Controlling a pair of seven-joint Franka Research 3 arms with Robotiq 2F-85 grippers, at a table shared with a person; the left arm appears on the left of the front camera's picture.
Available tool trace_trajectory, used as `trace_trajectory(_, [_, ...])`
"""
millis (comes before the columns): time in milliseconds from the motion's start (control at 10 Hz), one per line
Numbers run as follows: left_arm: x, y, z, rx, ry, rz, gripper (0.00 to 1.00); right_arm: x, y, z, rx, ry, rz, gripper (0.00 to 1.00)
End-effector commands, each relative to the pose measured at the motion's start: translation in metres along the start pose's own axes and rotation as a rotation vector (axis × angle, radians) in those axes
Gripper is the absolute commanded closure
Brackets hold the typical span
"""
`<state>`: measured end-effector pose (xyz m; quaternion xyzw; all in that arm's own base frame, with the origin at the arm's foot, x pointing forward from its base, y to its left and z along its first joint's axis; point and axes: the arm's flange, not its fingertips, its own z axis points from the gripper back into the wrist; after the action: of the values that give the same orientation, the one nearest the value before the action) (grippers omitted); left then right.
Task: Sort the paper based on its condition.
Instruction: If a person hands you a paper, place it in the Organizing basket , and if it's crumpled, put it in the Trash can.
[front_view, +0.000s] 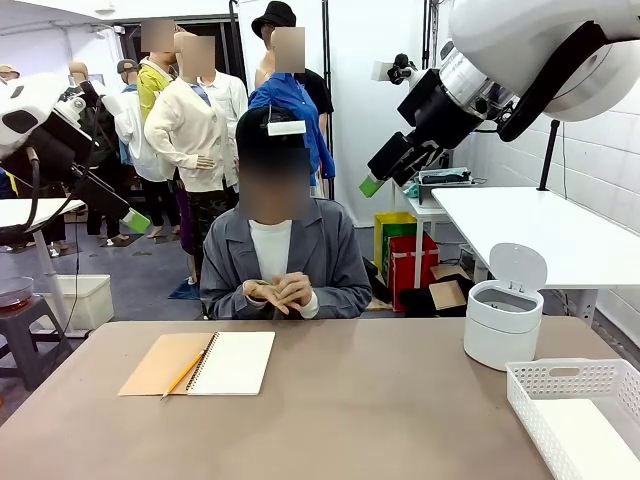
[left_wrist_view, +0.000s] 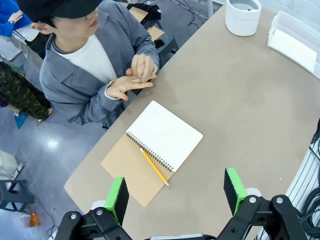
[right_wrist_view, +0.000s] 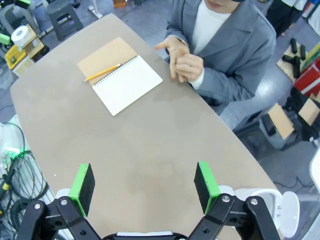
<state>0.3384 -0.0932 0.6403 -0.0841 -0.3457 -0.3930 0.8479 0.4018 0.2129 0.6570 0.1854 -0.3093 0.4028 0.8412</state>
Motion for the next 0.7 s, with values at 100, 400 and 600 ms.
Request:
trace_trajectory(100, [-0.0003,-0.0003,0.0006,-0.01,0.002,0.007,0.0,0.0002,0.0,-0.0006,-0.01,0.0,-0.001,0.0])
trace_trajectory(400, [-0.0003,-0.0003,0.0006,-0.01,0.002,0.007,0.0,0.0002,0.0,-0.0006,-0.01,0.0,-0.001,0.0])
trace_trajectory(600, [-0.0003,-0.0003,0.0006,-0.01,0.002,0.007,0.0,0.0002,0.0,-0.0006,-0.01,0.0,-0.001,0.0])
